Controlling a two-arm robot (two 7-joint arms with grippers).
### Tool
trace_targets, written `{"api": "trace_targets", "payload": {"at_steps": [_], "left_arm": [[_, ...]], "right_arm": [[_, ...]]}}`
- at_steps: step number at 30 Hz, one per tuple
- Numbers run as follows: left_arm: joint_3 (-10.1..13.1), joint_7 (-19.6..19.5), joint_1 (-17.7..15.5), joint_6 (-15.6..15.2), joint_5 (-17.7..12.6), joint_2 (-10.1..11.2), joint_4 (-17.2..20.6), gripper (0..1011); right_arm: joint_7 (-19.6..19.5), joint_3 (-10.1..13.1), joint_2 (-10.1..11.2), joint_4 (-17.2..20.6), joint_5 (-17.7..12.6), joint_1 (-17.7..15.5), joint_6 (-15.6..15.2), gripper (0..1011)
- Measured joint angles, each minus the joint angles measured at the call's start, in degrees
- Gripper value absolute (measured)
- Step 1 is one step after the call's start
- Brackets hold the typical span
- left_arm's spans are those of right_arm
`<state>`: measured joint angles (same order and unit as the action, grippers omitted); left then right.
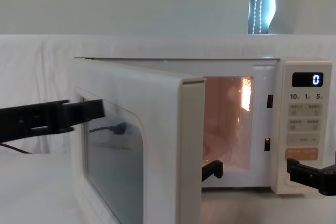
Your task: Press the button to open the microwave door with one hand; close the microwave door with the other hand.
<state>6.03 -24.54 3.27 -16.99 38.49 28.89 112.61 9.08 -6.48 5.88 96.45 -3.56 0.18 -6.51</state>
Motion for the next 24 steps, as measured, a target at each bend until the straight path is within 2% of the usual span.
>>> {"api": "trace_targets", "payload": {"at_steps": [14,24], "left_arm": [[7.4,2.3,-7.4,-0.4,-1.0,-1.3,-3.4,0],[10.6,3.5,-11.2,0.0,-1.2,-2.0,-5.5,0]], "right_arm": [[0.0,0.0,0.0,0.0,0.0,0.0,0.0,1002],[0.0,0.0,0.0,0.0,0.0,0.0,0.0,1002]]}}
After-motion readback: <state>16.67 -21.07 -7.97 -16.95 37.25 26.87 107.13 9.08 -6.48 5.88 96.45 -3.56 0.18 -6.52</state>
